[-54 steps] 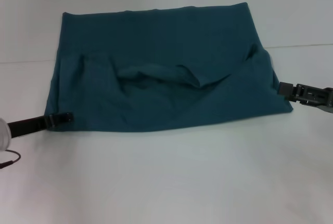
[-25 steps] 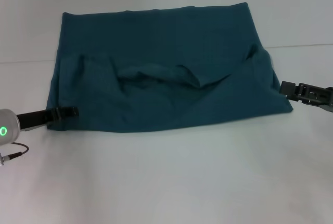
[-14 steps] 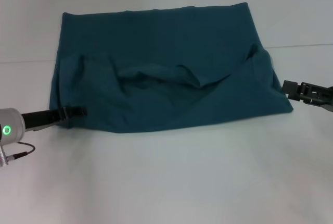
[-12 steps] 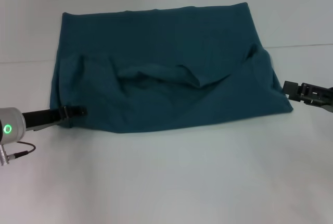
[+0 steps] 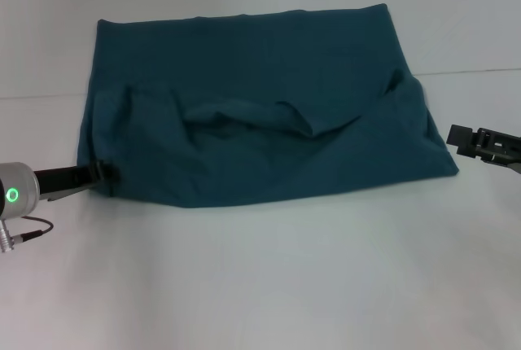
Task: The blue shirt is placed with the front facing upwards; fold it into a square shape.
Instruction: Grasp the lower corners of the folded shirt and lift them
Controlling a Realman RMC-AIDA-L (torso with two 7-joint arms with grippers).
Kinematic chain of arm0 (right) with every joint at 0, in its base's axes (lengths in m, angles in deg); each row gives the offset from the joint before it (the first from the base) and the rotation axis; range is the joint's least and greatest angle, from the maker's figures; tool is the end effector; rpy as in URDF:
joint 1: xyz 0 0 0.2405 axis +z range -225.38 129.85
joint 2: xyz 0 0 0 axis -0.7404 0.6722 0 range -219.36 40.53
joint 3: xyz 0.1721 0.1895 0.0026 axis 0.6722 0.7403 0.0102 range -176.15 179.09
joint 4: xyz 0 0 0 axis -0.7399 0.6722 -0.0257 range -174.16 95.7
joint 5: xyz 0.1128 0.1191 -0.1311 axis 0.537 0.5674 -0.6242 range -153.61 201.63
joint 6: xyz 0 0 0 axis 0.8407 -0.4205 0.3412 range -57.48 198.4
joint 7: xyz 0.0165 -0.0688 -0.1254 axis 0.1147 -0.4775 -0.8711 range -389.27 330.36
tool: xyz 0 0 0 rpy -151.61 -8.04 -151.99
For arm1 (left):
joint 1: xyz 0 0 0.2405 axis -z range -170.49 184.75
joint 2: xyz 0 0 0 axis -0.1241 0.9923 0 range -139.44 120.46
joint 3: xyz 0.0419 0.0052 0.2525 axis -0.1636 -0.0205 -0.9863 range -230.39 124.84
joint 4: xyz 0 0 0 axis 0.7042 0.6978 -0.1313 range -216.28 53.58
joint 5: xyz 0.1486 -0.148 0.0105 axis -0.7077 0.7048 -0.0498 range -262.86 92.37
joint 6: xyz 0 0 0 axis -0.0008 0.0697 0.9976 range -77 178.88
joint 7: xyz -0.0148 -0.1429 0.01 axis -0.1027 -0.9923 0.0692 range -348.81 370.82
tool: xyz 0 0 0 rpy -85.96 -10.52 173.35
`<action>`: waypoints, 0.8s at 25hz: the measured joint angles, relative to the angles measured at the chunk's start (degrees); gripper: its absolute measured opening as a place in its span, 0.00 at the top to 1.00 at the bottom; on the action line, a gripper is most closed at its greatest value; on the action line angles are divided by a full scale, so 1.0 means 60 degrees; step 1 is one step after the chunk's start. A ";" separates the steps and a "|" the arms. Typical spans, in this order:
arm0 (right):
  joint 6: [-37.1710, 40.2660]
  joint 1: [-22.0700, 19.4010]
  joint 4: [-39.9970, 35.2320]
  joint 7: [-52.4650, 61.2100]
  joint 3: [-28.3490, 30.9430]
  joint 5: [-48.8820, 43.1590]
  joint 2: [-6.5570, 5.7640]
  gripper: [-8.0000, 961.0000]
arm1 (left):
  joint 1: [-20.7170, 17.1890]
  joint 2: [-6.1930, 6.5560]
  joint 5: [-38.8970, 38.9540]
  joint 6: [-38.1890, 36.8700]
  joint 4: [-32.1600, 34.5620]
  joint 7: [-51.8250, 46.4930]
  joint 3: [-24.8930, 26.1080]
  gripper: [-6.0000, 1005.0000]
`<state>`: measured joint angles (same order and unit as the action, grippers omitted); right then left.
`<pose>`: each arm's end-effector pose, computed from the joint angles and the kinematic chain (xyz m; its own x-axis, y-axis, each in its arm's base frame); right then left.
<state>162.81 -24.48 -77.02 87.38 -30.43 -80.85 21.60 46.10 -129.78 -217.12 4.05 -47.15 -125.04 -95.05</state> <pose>0.3132 0.3184 0.0902 0.2036 -0.6895 -0.6951 -0.8930 -0.4218 0.1569 -0.2972 0.4146 -0.0090 0.2301 0.7667 0.5994 0.9583 -0.0712 -0.2768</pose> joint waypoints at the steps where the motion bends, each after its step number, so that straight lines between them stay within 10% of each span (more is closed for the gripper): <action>1: 0.0000 0.0000 0.0000 0.0002 0.0000 0.0000 -0.0001 0.05 | 0.0000 0.0000 -0.0004 -0.0012 0.0005 -0.0002 0.0000 0.70; 9: 0.0016 0.0040 -0.0002 0.0064 -0.0098 -0.0266 -0.0197 0.05 | -0.0072 0.0063 0.0181 -0.1039 0.0396 0.0010 0.0190 0.92; 20: -0.1494 0.1055 -0.0145 0.1511 -0.0045 -0.2749 -0.1083 0.05 | 0.0108 0.0470 0.0921 -0.1733 0.0432 -0.0534 0.0274 0.96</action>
<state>153.85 -18.15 -77.89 96.44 -30.70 -97.34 15.10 46.75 -126.96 -211.59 -6.35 -44.56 -128.25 -93.41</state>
